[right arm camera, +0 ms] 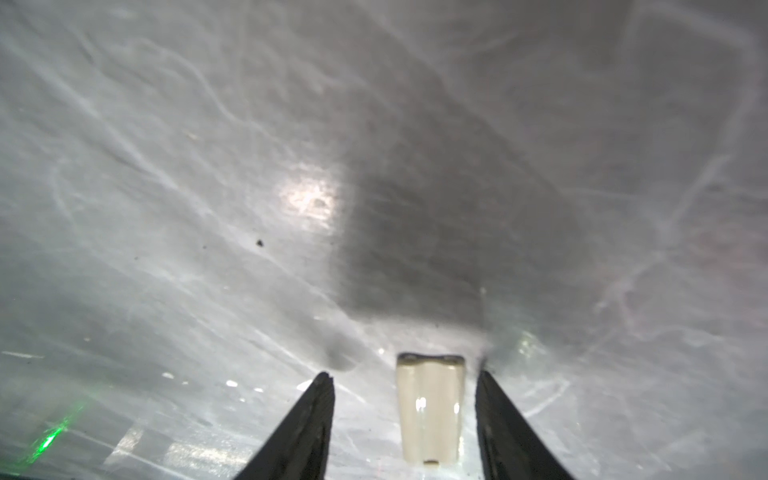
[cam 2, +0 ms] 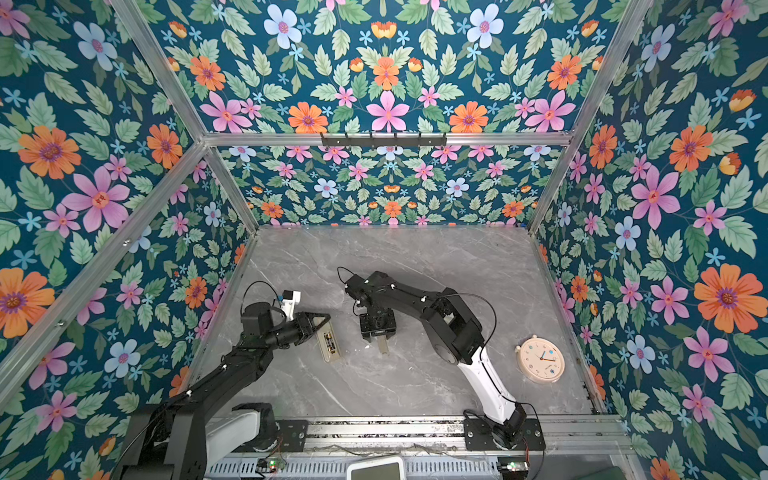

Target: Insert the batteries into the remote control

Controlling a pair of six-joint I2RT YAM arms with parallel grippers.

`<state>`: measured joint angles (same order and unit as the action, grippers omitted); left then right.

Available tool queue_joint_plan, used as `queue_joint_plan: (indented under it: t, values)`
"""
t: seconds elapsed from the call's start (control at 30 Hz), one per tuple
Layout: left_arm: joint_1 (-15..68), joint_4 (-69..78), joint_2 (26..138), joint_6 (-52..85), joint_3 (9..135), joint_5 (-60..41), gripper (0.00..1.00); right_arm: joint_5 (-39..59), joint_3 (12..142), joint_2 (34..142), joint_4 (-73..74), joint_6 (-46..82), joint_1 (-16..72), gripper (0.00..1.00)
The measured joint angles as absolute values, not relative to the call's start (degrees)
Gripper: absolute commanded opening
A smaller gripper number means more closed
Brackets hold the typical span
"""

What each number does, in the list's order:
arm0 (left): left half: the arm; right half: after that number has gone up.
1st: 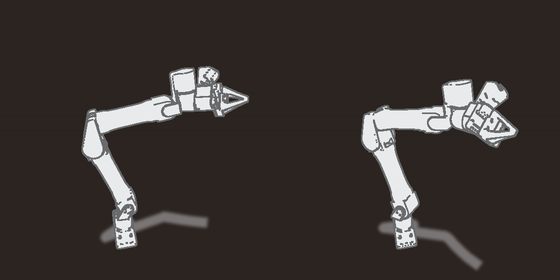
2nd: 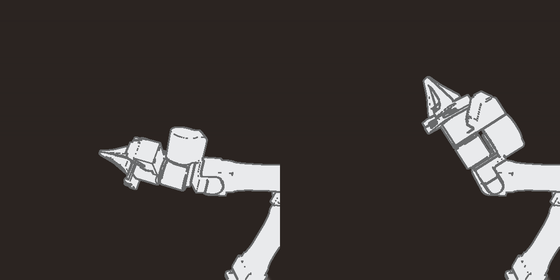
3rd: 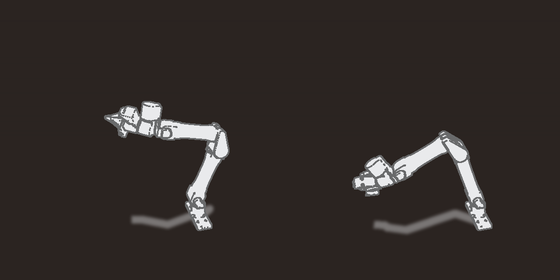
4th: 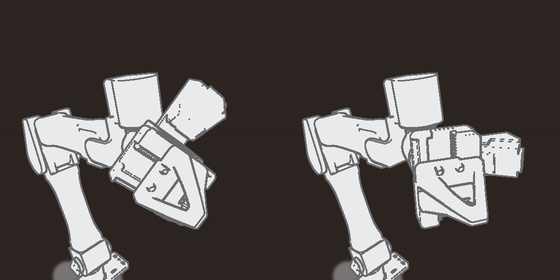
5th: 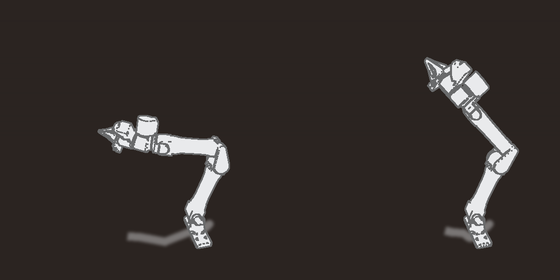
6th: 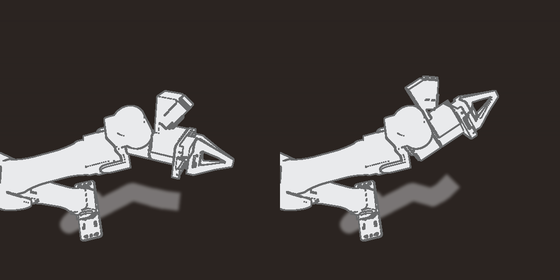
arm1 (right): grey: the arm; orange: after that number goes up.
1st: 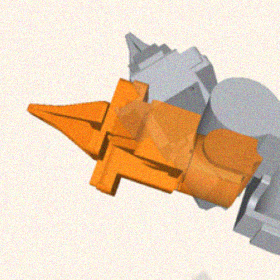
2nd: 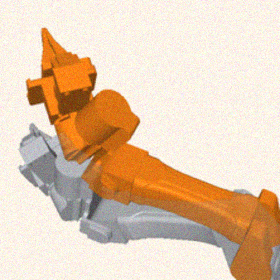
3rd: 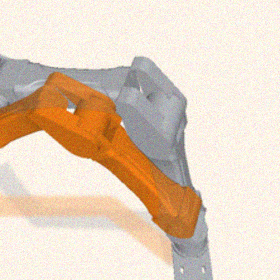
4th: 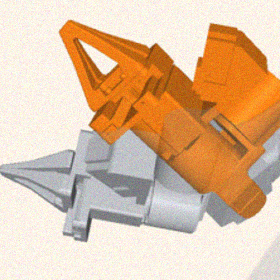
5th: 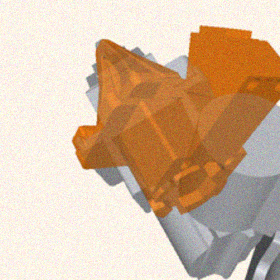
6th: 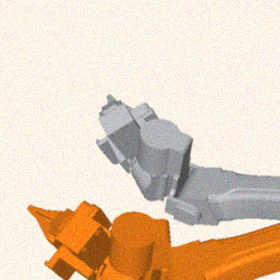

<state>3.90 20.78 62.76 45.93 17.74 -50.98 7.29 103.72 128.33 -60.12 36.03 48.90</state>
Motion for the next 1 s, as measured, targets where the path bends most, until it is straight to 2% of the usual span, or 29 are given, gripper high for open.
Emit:
queue_joint_plan:
  t: [0.33, 0.73, 1.0]
  values:
    - [3.9, 20.71, 61.93, 45.91, 17.74, -50.98, 0.0, 8.84, 97.27, 122.3, -57.47, 39.11, 47.62, 0.63]
    - [3.9, 20.69, 61.98, 45.91, 17.72, -51.0, 0.0, 12.27, 95.5, 123.85, -55.9, 40.16, 49.04, 0.63]
    - [3.9, 20.8, 61.98, 45.93, 17.72, -51.0, 0.0, 12.43, 94.74, 123.85, -55.99, 40.38, 48.95, 0.59]
